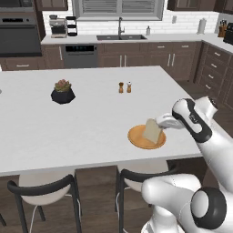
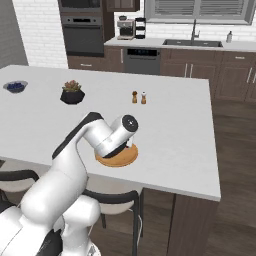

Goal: Start the toaster. Once the lever pops up, take the bread to the plate on the dining counter.

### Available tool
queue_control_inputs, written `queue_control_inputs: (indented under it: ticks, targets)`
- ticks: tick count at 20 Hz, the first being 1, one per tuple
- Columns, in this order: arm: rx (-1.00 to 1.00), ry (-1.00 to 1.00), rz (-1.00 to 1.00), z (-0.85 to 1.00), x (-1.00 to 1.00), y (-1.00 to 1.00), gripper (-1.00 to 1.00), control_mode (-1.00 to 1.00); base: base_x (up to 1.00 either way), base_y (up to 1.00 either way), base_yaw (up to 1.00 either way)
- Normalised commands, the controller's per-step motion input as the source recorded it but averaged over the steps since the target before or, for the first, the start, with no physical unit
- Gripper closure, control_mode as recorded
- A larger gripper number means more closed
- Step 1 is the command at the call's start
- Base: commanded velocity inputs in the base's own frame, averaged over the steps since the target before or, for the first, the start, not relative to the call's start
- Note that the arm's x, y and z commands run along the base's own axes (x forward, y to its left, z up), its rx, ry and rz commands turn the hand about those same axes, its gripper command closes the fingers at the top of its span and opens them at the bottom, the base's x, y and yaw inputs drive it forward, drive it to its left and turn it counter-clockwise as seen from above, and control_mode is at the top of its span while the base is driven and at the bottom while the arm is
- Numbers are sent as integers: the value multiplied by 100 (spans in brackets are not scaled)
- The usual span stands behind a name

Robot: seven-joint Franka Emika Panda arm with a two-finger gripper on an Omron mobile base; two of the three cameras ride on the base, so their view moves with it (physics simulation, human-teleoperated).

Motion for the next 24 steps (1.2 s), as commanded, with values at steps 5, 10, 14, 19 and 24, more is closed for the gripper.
queue_control_inputs:
  ticks: [5,10,14,19,24]
  targets:
    - [0,9,0,-12,12,0,100,-100,0,0,0]
    - [0,2,0,-6,18,0,100,-100,0,0,0]
    - [0,0,0,0,19,0,100,-100,0,0,0]
    - [0,-1,0,-5,11,0,100,-100,0,0,0]
    - [0,-1,0,-11,16,0,100,-100,0,0,0]
